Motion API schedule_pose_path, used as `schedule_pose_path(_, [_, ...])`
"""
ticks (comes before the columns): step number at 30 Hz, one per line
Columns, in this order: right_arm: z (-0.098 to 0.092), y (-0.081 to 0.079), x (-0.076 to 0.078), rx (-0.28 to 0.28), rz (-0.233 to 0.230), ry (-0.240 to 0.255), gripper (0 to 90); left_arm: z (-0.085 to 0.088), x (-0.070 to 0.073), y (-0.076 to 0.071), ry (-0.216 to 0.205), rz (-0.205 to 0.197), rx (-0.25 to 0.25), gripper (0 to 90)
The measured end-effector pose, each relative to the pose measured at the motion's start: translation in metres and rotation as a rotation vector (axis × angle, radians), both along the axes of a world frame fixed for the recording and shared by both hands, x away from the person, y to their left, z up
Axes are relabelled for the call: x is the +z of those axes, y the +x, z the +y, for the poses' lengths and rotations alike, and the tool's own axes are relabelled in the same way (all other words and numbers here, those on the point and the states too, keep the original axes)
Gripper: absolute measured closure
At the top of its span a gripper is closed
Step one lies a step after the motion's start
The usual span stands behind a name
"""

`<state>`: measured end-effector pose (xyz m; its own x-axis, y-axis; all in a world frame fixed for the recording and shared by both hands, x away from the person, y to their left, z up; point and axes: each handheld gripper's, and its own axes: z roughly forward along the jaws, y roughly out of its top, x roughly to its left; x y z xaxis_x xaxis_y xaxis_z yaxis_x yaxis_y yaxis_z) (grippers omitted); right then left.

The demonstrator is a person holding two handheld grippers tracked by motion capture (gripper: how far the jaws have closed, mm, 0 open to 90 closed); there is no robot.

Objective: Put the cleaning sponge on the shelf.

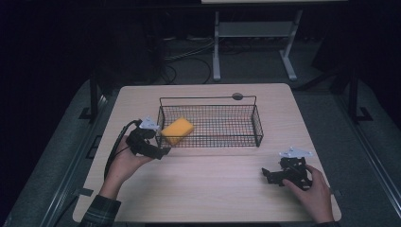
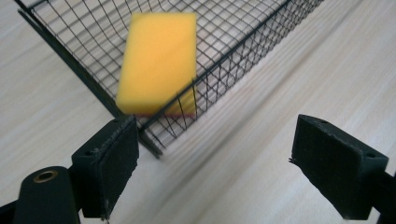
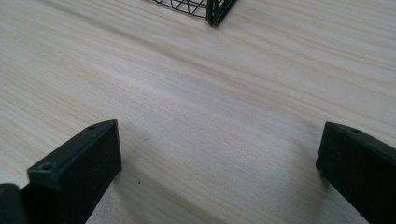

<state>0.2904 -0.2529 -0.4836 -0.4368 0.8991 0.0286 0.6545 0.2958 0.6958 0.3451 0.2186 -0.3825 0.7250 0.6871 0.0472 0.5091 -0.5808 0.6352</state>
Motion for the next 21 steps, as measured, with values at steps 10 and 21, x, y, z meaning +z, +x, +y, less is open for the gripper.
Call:
schedule_pose_path(10, [0.000, 0.000, 0.000, 0.000, 0.000, 0.000, 0.0, 0.011, -0.026, -0.030, 0.004, 0.003, 0.013, 14.3])
schedule_pose_path(21, [0.000, 0.000, 0.000, 0.000, 0.000, 0.000, 0.0, 0.024, -0.063, -0.056, -0.006, 0.014, 0.022, 14.3])
